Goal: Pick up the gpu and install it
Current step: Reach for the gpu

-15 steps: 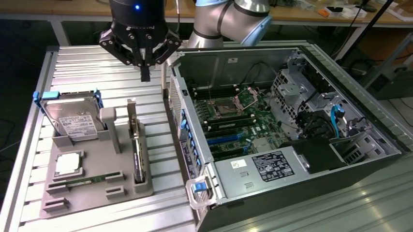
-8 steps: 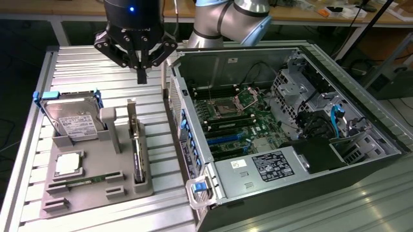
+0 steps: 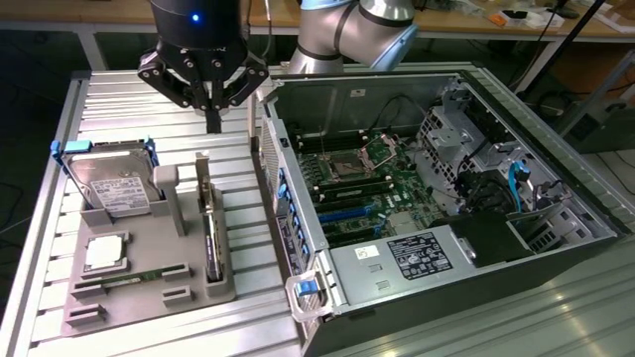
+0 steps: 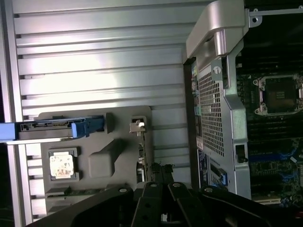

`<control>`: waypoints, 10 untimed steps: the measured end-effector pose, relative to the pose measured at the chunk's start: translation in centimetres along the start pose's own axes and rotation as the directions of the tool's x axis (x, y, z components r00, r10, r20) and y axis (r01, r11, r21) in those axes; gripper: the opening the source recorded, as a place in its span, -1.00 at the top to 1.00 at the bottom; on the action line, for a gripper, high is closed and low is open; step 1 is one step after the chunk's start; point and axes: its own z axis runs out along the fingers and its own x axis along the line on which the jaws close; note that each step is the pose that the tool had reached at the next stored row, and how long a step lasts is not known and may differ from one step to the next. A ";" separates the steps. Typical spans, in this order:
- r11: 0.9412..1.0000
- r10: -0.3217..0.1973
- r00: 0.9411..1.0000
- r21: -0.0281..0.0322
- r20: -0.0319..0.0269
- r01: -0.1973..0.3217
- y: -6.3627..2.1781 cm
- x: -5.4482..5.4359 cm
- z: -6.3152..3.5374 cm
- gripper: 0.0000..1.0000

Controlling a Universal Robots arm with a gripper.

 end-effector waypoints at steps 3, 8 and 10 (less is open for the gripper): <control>1.000 0.000 1.000 0.000 0.000 0.000 -0.27 0.2 -0.02 0.79; 1.000 0.000 1.000 0.000 0.000 0.000 -0.64 0.5 -0.03 0.79; 1.000 0.000 1.000 -0.001 0.000 0.000 -0.86 0.7 -0.05 0.79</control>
